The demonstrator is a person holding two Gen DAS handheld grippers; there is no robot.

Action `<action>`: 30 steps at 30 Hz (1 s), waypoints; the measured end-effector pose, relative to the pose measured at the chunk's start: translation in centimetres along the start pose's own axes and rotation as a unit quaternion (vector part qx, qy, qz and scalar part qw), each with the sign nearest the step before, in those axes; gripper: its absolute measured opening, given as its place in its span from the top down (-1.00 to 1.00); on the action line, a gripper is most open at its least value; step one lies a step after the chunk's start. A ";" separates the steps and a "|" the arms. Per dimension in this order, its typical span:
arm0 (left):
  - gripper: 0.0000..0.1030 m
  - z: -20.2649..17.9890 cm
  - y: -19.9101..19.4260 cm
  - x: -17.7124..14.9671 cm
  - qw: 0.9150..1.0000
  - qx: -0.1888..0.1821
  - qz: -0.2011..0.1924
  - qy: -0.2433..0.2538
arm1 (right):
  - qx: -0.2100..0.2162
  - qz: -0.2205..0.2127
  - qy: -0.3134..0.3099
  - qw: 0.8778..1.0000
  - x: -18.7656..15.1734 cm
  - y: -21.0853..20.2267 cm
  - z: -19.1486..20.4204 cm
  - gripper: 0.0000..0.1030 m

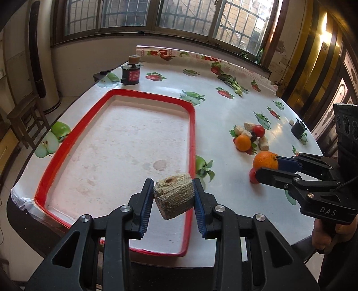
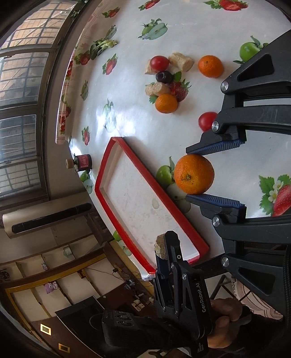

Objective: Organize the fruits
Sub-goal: 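Carry the cork piece and orange into the red tray and open both tools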

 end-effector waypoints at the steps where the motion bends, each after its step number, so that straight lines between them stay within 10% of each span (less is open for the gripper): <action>1: 0.39 0.7 -0.1 0.1 1.000 0.004 -0.002 -0.006 | 0.004 0.000 -0.004 1.000 0.7 0.4 0.5 0.31; 16: 0.38 8.2 2.2 1.0 0.996 0.051 0.018 -0.067 | 0.031 0.036 -0.032 0.998 9.3 8.8 4.1 0.32; 30: 0.37 9.6 4.7 1.0 0.993 0.068 0.050 -0.081 | 0.002 0.087 -0.053 0.995 10.5 14.6 3.8 0.29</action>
Point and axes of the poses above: each gripper's, at about its wrist camera, not at the fingertips, and y roughly the way its jaws point, z to its left, x to its top, the point moved 5 cm from there along y, roughly the way its jaws point, and after that the axes turned 14 degrees about z, right-handed, at the moved point
